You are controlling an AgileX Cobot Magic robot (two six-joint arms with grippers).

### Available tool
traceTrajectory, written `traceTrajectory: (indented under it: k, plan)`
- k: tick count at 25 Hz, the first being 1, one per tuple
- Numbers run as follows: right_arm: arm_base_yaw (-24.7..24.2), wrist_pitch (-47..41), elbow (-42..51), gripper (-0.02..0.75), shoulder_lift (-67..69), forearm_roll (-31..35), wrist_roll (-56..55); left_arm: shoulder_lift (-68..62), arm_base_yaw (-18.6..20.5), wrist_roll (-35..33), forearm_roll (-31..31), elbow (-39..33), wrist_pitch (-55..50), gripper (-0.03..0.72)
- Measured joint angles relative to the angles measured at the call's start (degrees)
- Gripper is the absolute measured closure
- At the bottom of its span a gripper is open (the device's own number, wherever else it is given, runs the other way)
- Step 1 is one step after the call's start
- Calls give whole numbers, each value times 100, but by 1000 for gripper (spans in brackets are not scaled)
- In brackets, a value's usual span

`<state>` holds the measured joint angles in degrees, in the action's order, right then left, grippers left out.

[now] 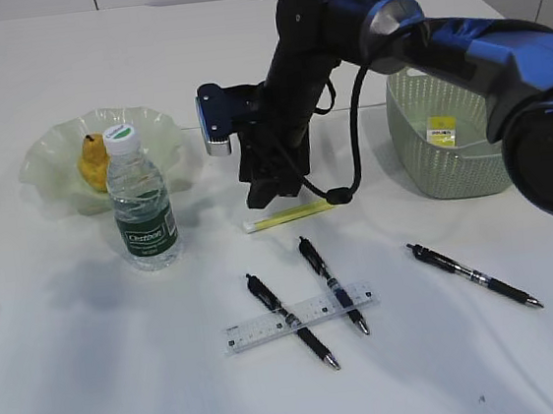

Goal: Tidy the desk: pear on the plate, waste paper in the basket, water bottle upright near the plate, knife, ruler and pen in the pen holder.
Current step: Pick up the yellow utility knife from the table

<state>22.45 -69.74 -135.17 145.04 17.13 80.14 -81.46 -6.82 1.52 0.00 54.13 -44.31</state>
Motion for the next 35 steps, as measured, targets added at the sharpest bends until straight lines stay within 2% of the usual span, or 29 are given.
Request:
traceTrajectory:
  k: [35]
  plan:
    - [0,-14,0,363,169,22,23,0,0,0,0,0,12,167]
